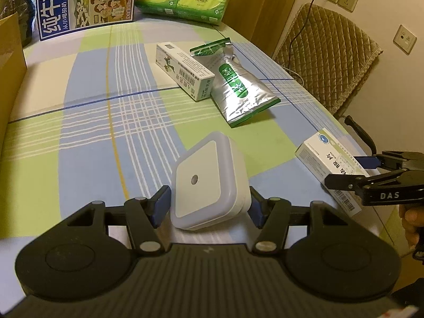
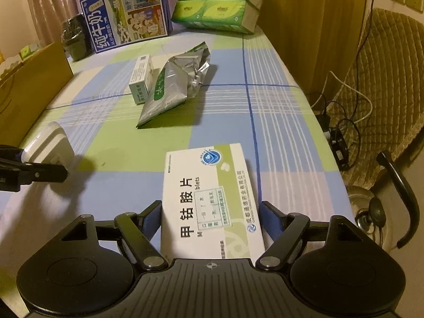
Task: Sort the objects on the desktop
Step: 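Carry the night light with the left tool while the right tool carries the medicine box to the cardboard box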
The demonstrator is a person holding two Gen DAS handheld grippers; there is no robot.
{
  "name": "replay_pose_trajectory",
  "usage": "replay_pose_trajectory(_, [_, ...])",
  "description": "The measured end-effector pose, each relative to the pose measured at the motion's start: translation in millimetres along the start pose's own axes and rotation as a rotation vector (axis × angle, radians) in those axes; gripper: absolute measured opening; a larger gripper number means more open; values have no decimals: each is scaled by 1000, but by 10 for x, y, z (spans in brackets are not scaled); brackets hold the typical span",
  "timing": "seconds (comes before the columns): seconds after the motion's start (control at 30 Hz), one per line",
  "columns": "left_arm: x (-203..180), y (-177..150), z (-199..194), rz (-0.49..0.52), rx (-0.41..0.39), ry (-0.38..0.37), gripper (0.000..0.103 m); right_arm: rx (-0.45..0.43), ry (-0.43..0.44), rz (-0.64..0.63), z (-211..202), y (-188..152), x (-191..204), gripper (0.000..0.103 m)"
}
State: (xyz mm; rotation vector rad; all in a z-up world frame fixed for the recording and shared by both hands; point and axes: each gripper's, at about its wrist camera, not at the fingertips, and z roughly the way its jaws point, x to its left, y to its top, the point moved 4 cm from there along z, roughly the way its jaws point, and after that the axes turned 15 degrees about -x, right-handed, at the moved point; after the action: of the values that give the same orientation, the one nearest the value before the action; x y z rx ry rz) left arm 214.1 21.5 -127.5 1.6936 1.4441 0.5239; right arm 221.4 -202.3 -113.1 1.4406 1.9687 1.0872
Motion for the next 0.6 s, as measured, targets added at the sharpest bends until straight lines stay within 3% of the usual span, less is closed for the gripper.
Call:
replay_pose_trajectory(0.1, [-3,-7,-11,-3,0,0,55,4,-21,-44,47,6,46,69])
replay_pose_trajectory(0.37, [-6,47,-95,-9,-12,4,55,-13,-35,-56,-73,102,125,68])
replay_pose_trajectory(0.6, [-15,206,-283,2,-42,17,55,-72,-29,-22,-335,409,279,68])
